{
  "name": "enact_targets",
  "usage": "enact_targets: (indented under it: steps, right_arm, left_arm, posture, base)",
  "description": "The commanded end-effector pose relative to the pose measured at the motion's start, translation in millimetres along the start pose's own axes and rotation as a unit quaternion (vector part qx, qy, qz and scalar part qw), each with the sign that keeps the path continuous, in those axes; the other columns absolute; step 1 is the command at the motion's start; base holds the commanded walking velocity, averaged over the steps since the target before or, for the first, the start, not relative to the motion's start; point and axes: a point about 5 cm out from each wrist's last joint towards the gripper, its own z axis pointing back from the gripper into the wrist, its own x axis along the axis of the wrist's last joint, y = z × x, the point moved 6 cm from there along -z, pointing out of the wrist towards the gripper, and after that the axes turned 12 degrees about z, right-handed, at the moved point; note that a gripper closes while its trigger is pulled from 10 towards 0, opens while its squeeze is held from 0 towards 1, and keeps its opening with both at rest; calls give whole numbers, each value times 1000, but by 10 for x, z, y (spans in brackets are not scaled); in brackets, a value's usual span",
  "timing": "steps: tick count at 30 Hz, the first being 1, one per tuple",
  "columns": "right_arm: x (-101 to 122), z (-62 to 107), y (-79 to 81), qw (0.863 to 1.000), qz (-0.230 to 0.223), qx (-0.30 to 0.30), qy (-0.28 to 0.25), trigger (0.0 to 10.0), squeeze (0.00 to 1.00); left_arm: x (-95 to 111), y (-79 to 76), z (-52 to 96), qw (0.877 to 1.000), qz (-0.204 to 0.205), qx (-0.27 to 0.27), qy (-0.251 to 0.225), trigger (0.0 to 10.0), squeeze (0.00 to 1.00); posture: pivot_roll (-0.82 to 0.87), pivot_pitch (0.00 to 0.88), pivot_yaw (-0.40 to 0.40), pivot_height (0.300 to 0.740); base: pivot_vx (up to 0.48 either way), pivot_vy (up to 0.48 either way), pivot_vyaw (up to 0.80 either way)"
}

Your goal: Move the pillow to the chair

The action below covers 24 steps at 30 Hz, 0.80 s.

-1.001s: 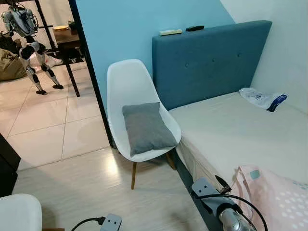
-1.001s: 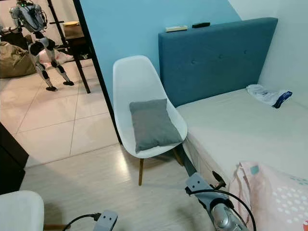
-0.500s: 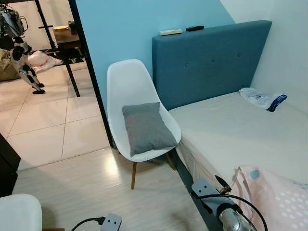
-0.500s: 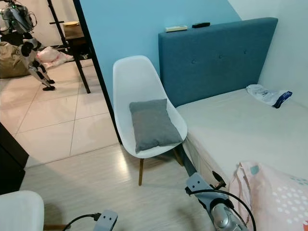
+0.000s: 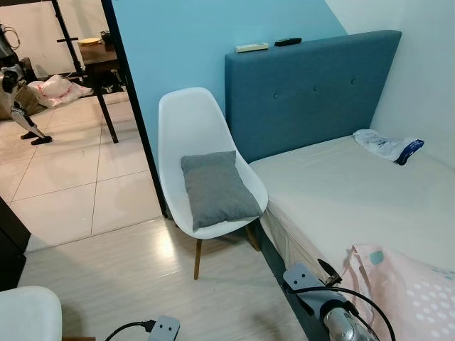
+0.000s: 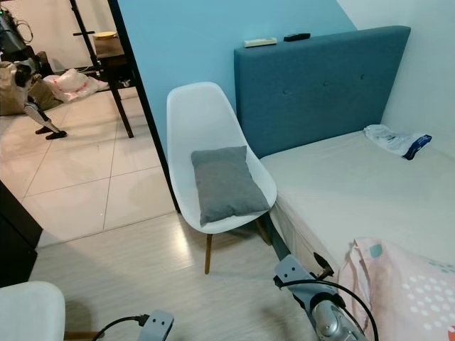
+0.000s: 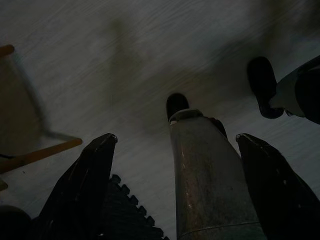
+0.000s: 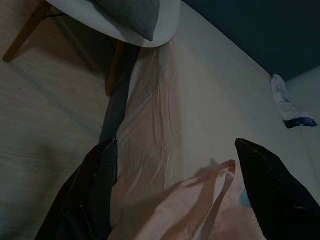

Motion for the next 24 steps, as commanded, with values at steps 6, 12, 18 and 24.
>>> enact_targets:
  steps: [6, 12, 18, 24]
  right_arm:
    - [17, -8, 11, 1000, -10, -1, 2, 10000, 0]
    - [18, -11, 10, 1000, -9, -1, 2, 10000, 0]
    - [20, -12, 13, 1000, -9, -1, 2, 10000, 0]
    - [21, -13, 14, 1000, -9, -1, 3, 10000, 0]
  left_arm:
    - [-16, 60, 9, 1000, 2, 7, 3, 10000, 0]
    - [-13, 63, 9, 1000, 3, 8, 3, 10000, 0]
    - [-14, 61, 9, 1000, 2, 8, 2, 10000, 0]
    - [-9, 52, 7, 1000, 0, 8, 2, 10000, 0]
  posture:
    - [-75, 0, 30, 740]
    - [-72, 0, 27, 740]
    - [-71, 0, 27, 740]
    - [-71, 0, 28, 740]
  base:
    - [0, 0, 0]
    - [0, 0, 0]
    - [0, 0, 0]
    - [0, 0, 0]
